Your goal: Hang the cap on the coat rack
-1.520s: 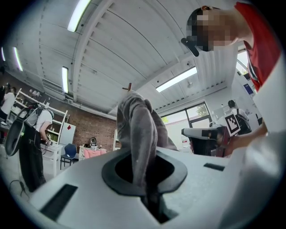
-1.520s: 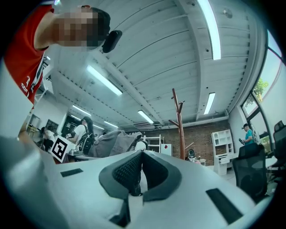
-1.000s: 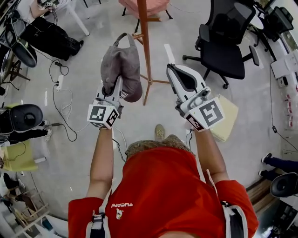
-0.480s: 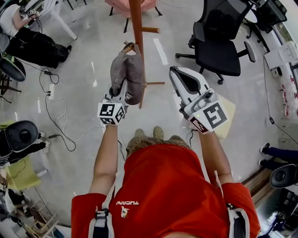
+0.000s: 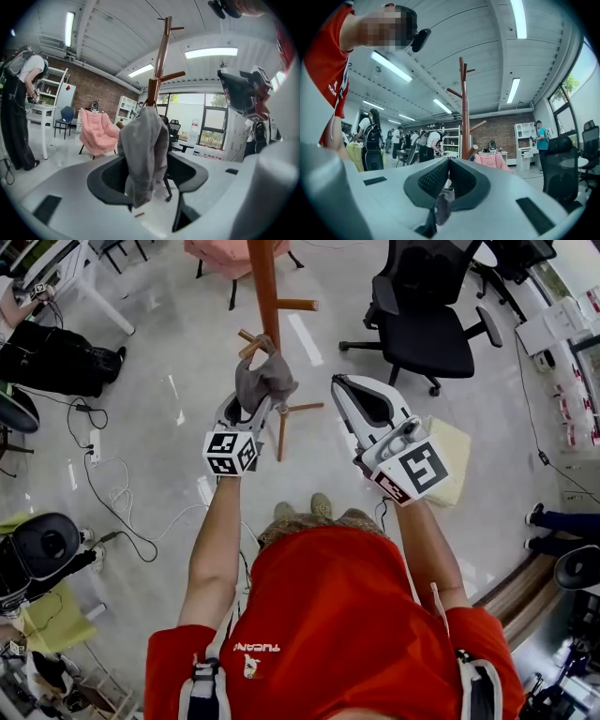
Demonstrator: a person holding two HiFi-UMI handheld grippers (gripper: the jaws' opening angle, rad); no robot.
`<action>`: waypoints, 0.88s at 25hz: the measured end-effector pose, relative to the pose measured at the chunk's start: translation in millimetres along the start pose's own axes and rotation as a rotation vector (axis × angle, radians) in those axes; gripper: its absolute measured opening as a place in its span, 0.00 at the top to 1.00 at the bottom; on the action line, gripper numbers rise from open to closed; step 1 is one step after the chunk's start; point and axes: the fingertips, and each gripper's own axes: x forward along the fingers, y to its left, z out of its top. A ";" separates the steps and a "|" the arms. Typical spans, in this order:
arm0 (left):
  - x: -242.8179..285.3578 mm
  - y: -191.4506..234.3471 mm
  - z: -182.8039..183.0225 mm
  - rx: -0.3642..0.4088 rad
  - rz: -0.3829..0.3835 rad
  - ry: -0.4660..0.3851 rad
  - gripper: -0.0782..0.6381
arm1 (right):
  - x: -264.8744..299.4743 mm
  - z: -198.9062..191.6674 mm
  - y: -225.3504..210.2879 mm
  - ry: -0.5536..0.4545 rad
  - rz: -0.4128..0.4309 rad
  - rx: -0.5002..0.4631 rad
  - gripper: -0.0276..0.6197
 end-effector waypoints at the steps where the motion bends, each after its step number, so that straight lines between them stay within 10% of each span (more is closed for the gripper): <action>1: -0.5 -2.4 2.8 0.000 -0.012 -0.009 0.53 | 0.8 -1.6 1.8 0.001 -0.003 0.001 0.92; 10: -49.2 -19.7 75.9 0.077 -0.022 -0.173 0.53 | 15.7 -0.4 10.3 -0.022 0.004 0.020 0.92; 16: -100.9 -57.1 165.4 0.178 -0.011 -0.308 0.81 | 19.3 6.7 18.1 -0.066 0.030 0.038 0.92; 22: -133.6 -105.6 217.0 0.242 -0.091 -0.388 0.88 | 12.2 15.2 36.4 -0.118 0.083 0.018 0.92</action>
